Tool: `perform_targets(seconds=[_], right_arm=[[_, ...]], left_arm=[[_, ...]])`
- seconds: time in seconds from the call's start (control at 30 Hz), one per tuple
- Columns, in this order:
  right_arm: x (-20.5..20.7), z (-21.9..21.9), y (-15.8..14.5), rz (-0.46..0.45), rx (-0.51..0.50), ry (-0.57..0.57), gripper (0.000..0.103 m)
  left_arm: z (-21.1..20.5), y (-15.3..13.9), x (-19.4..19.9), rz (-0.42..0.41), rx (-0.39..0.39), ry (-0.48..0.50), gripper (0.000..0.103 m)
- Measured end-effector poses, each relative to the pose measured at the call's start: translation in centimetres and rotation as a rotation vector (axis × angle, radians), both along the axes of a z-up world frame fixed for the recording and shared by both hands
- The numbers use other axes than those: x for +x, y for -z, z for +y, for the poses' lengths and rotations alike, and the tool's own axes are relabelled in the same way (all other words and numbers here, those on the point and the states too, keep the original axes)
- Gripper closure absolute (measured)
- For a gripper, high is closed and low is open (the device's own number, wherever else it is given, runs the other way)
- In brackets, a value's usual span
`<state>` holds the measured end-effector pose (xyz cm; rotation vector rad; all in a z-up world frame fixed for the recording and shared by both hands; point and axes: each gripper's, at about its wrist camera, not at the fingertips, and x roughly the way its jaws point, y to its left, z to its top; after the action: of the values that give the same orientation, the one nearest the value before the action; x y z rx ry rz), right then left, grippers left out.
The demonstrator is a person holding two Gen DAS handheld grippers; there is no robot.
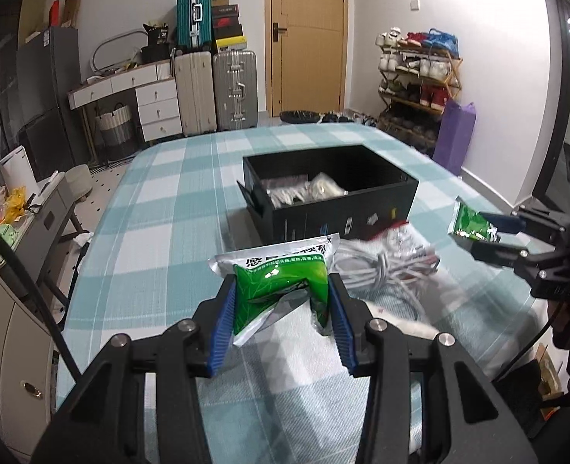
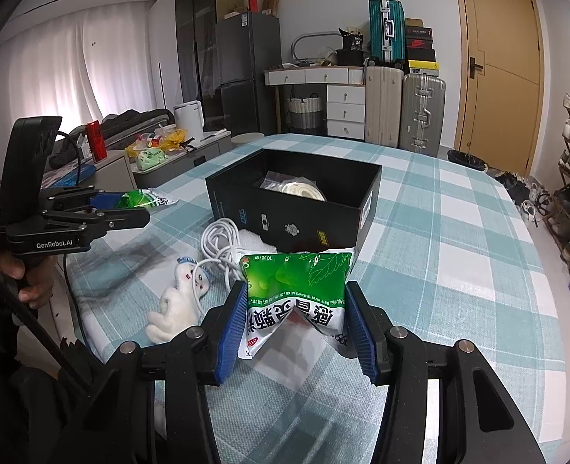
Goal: Organize soft objects
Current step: 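Carry the green sachet toward the black box with the right gripper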
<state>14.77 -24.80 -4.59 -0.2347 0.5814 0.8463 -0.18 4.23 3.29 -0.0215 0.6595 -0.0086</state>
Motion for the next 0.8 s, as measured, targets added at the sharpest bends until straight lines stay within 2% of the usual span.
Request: perform_targets(seconds=[0.33, 0.8], right_arm=[[1.0, 0.6, -1.2, -0.013, 0.042, -0.001, 0.053], [3.5, 2.3, -3.2, -0.018, 0.08, 0.001, 0.053]], left_arm=[[0.3, -1.6, 1.7, -0.059, -0.033, -0.017, 0.059], [0.4, -2.9, 5.0, -0.083, -0.058, -0.026, 0.059]])
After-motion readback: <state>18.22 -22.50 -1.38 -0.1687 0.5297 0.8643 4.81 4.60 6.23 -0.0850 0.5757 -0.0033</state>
